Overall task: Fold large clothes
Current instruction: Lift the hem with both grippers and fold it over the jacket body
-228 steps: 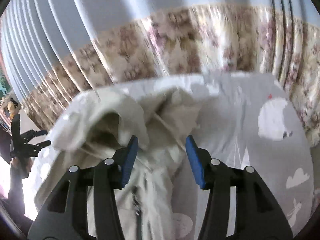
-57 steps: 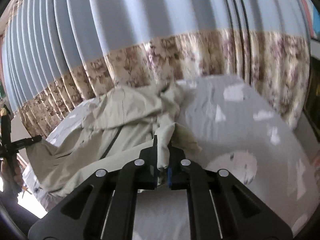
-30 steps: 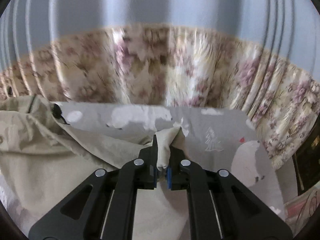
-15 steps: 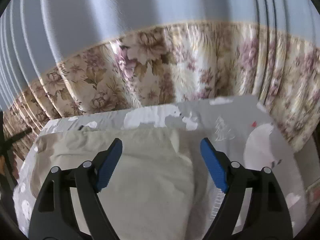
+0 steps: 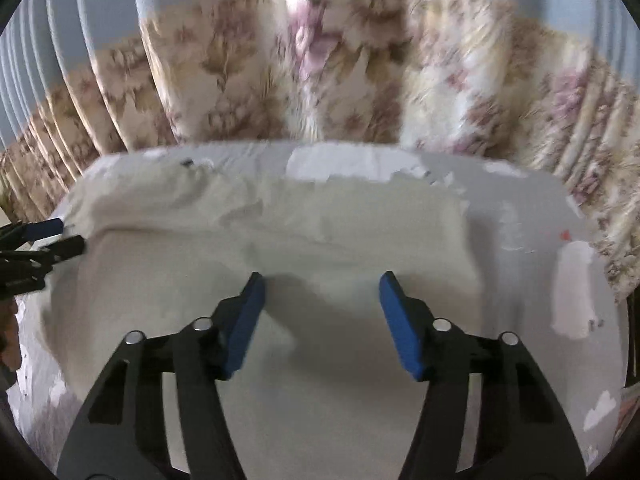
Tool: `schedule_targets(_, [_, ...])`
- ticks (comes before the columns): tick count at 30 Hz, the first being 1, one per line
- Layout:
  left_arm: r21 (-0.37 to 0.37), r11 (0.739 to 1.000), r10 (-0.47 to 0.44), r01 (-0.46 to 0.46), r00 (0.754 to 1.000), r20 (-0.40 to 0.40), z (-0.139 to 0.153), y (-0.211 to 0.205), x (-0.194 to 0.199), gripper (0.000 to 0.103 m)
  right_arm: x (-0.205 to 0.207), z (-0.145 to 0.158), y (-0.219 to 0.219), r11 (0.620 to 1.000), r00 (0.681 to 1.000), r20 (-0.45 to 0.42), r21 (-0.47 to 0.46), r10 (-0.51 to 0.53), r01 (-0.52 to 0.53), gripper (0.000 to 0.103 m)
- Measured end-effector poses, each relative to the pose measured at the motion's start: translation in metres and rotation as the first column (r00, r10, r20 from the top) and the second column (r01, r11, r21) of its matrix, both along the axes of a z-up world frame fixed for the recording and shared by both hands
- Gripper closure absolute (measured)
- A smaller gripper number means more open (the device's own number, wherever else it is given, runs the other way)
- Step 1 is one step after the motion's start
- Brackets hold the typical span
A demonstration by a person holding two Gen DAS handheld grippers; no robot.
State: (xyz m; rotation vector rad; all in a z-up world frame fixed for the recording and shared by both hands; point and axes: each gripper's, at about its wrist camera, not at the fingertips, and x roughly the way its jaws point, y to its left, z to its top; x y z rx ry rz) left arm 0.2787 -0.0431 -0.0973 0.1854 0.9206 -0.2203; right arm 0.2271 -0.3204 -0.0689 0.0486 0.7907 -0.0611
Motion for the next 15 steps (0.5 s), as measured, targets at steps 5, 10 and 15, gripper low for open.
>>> schedule_targets(5, [0.023,1.000,0.018,-0.016,0.996,-0.087,-0.028,-0.004,0.043,0.013,0.044,-0.018,-0.010,0.997,0.995,-0.082,-0.069,-0.047,0.042,0.038])
schedule_targets(10, [0.051,0.999,0.021,-0.016,0.995,-0.097,-0.041,-0.012,0.070,0.006,0.075,-0.037,-0.044,0.993,0.982,-0.148,0.018,-0.114,0.118,0.033])
schedule_targets(15, [-0.004,1.000,0.023,-0.024,0.996,-0.091,-0.029,-0.002,0.066,0.005,0.061,-0.023,-0.031,0.998,0.991,-0.118,-0.019,-0.065,0.063,0.042])
